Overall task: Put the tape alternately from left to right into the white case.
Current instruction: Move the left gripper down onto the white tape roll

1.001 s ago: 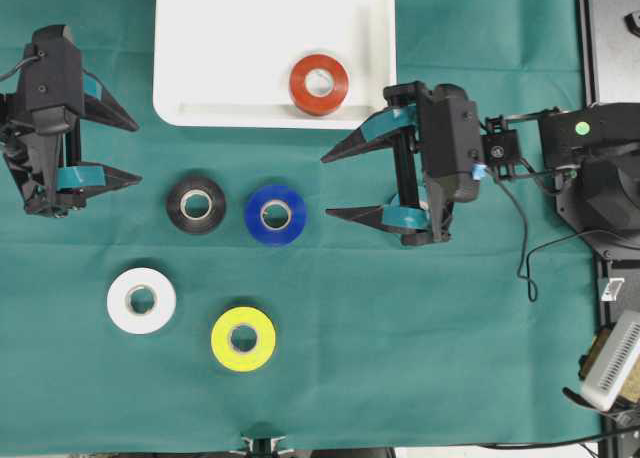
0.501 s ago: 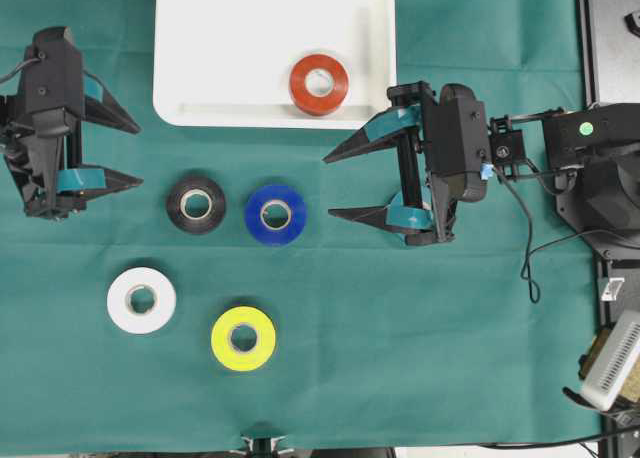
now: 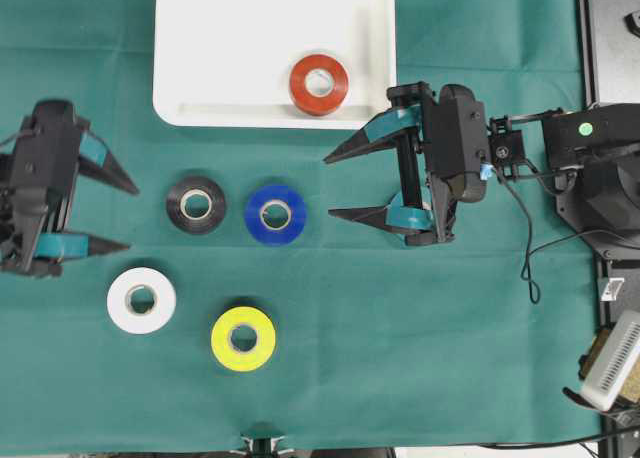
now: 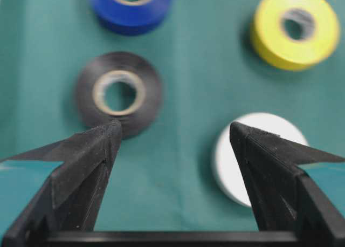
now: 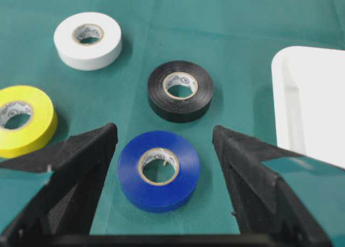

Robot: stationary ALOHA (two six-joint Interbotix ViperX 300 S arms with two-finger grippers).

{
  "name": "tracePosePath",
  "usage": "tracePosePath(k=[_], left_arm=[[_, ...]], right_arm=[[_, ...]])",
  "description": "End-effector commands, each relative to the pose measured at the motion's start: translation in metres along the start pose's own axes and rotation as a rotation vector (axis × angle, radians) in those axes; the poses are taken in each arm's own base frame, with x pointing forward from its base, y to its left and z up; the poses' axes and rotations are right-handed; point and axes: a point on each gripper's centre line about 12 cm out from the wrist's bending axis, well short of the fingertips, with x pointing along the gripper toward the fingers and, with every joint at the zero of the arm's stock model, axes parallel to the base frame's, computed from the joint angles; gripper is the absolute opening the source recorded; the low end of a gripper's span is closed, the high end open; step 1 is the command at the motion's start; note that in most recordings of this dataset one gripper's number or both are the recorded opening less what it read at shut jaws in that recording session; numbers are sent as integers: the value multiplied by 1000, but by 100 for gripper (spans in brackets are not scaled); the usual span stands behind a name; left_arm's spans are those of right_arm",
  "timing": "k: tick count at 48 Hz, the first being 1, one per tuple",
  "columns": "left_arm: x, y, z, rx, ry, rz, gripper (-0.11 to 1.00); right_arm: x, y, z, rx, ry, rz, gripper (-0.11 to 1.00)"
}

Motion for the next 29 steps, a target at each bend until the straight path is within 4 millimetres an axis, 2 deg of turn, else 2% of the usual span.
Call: tracePosePath(k=[1, 15, 29], left_arm=[[-1, -10, 3, 21, -14, -30, 86], [9, -32, -5, 72, 30, -83, 86], [25, -34, -7, 74, 75, -76, 86]], right_arm=[[-1, 2, 4, -6, -18, 7, 73], [-1, 2, 4, -6, -16, 7, 73], [-1, 1, 3, -4, -13, 6, 73]])
